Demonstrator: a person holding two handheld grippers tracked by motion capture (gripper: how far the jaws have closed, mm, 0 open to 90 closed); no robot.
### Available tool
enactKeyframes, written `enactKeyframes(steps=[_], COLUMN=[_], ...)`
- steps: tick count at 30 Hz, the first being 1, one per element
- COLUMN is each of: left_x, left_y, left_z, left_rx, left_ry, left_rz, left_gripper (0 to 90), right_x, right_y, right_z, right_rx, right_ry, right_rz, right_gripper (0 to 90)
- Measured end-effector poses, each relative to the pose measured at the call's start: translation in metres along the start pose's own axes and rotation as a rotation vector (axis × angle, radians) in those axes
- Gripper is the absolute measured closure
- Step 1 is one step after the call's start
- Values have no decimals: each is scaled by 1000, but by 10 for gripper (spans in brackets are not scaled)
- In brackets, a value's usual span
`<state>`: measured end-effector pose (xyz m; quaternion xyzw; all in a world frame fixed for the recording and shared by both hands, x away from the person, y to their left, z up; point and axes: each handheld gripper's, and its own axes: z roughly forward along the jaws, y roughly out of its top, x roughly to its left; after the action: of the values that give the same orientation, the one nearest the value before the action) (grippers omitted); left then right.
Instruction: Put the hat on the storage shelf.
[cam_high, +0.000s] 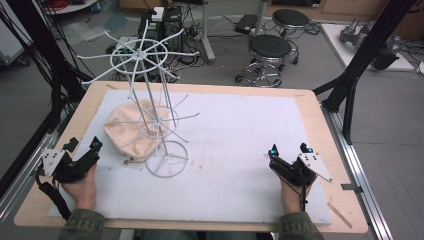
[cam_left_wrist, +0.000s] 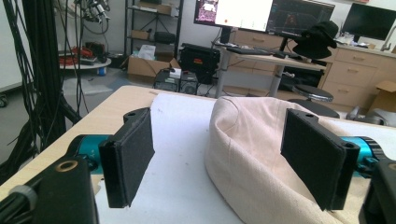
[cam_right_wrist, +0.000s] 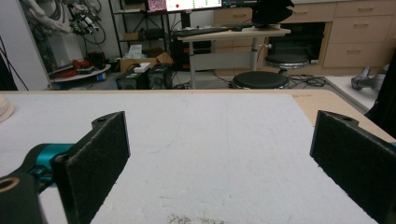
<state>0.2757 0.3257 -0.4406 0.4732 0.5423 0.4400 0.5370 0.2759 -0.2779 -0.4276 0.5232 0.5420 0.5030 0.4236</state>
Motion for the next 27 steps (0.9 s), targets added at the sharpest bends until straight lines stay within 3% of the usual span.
enactKeyframes(steps=[19, 27], left_x=[2, 1], left_y=[0, 0], left_z=[0, 1], left_rx=[3, 14], left_ry=[3, 8], left_rz=[-18, -57], left_gripper=[254, 235], right_x=[0, 0], right_y=[-1, -1], right_z=[1, 2], right_rx=[9, 10], right_ry=[0, 0], right_rz=[-5, -4], right_gripper=[38, 38])
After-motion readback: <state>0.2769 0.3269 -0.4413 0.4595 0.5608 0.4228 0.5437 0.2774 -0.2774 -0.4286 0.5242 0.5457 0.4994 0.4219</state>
